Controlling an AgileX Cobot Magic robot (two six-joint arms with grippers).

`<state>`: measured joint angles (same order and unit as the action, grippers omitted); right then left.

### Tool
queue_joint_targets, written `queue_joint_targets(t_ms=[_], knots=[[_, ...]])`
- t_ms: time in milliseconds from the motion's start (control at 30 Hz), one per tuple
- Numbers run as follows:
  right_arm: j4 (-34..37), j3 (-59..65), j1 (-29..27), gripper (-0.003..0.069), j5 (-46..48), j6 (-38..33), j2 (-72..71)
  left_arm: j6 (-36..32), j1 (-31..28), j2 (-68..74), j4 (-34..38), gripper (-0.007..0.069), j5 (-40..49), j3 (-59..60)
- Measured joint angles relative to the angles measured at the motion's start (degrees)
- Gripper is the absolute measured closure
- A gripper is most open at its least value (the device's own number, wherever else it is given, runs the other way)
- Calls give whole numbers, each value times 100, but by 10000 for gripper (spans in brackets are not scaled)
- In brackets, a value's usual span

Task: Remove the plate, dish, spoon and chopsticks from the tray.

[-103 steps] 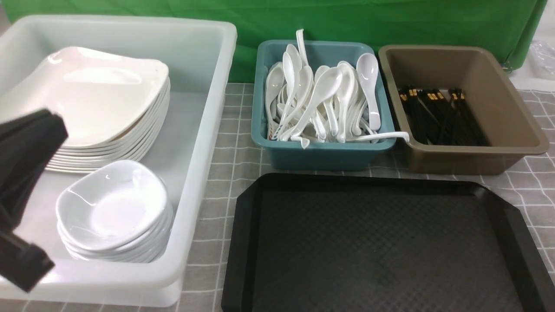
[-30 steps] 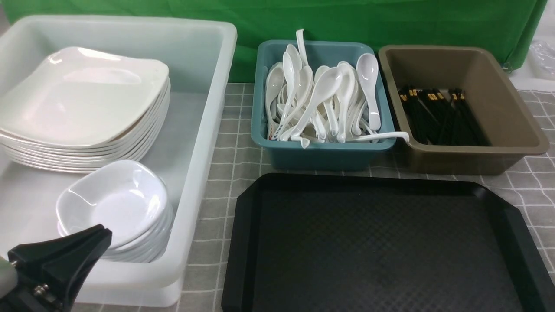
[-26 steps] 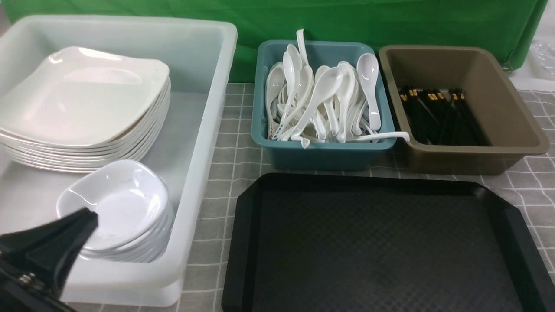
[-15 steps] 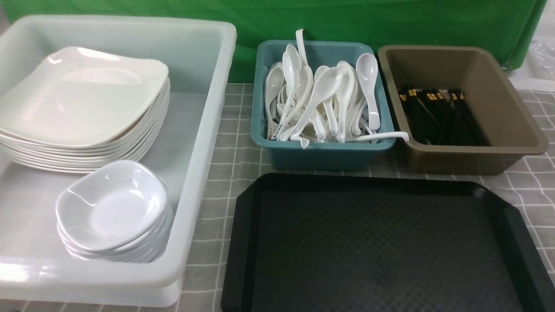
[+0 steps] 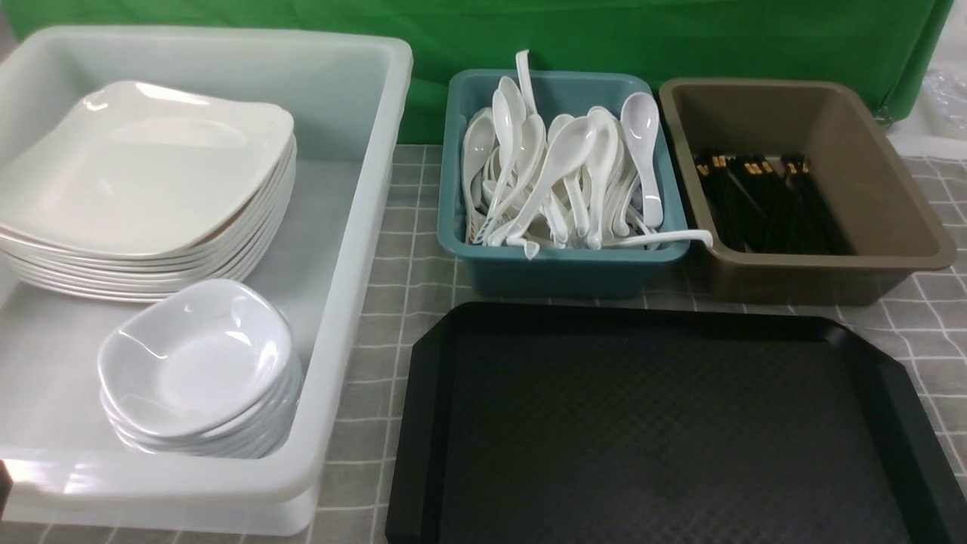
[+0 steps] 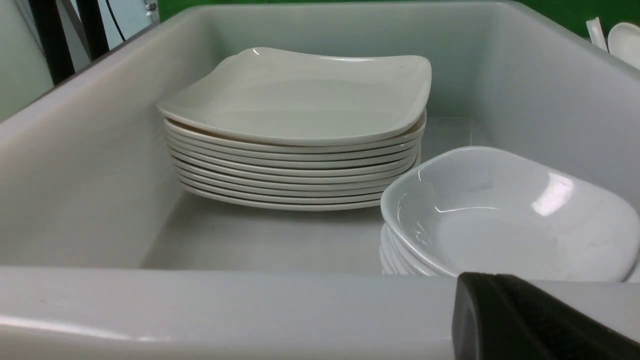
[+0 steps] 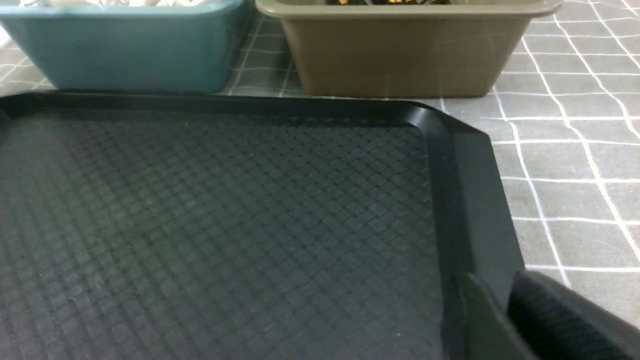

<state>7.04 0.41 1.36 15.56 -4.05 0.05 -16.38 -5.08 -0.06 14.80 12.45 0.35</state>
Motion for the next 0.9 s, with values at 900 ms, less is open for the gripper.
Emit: queue_joint_targets(t_ms=[900], knots=[[0,0,0,471,0,0,0,-12,-5,0,0,613,-9,0]])
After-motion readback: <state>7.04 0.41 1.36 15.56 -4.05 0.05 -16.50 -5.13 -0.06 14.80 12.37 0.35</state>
